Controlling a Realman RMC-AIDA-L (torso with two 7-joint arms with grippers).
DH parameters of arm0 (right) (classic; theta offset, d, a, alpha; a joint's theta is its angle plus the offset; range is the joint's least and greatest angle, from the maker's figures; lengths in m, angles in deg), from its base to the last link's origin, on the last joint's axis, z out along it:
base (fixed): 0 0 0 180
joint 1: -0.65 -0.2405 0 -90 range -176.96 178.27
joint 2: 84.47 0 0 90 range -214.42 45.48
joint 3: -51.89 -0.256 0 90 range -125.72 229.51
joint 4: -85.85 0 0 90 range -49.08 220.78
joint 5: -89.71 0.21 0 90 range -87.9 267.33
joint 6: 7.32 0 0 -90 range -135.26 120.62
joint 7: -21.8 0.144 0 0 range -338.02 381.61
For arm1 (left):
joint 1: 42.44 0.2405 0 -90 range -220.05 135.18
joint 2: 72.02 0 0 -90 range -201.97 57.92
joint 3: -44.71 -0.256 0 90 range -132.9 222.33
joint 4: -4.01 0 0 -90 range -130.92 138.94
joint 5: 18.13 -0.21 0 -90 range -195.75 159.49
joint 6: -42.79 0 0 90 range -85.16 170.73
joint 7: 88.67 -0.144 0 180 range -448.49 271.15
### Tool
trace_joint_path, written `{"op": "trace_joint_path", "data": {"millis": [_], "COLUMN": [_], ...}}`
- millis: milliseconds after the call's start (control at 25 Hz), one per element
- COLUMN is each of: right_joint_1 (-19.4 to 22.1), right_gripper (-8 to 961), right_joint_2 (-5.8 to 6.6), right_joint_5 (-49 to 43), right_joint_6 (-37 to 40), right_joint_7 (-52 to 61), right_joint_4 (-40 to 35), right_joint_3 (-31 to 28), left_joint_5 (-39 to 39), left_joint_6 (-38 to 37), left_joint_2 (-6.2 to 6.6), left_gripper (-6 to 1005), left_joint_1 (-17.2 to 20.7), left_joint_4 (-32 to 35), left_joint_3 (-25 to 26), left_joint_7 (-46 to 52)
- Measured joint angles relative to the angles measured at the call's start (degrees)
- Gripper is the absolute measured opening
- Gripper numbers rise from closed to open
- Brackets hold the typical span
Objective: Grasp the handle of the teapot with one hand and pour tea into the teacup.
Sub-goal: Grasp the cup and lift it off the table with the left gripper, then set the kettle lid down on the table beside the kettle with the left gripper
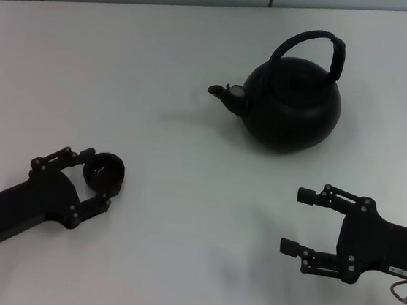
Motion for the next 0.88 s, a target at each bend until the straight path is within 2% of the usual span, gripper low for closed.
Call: {"op": "trace_joint_path", "data": {"millis": [80,200,240,360,440,880], "right_joint_1": [0.0,0.0,0.0,0.1,0.3,0.1], "right_gripper": [827,828,829,828,828,828], "right_joint_2": [0.0,0.0,0.0,0.0,-0.01,-0.08], "right_joint_5": [0.0,0.1,0.1,0.1,0.2,0.2], "right_joint_6": [0.0,0.1,0.4,1.1,1.8,2.2], "right_joint_7": [0.0,0.1,0.4,0.7,0.8,0.9], "right_joint_4": [0.0,0.0,-0.2,-0.5,-0.8,-1.2], "right_joint_3": [0.1,0.1,0.1,0.0,-0.3,-0.4], "left_joint_5": [0.0,0.4,0.4,0.1,0.0,0.0], "left_joint_6": [0.0,1.7,1.9,5.5,8.0,14.4], "left_joint_2": [0.0,-0.09,-0.09,-0.2,-0.24,-0.44], "left_gripper": [690,691,691,693,694,699], "left_joint_1": [-0.1,-5.7,-6.1,-11.2,-13.2,-15.7], "left_joint_4": [0.1,0.4,0.4,-0.9,-1.8,-3.4], "left_joint_3": [0.0,0.1,0.1,-0.3,-1.1,-1.7], "left_joint_7": [0.0,-0.4,-0.4,-0.4,-0.4,-0.4]}}
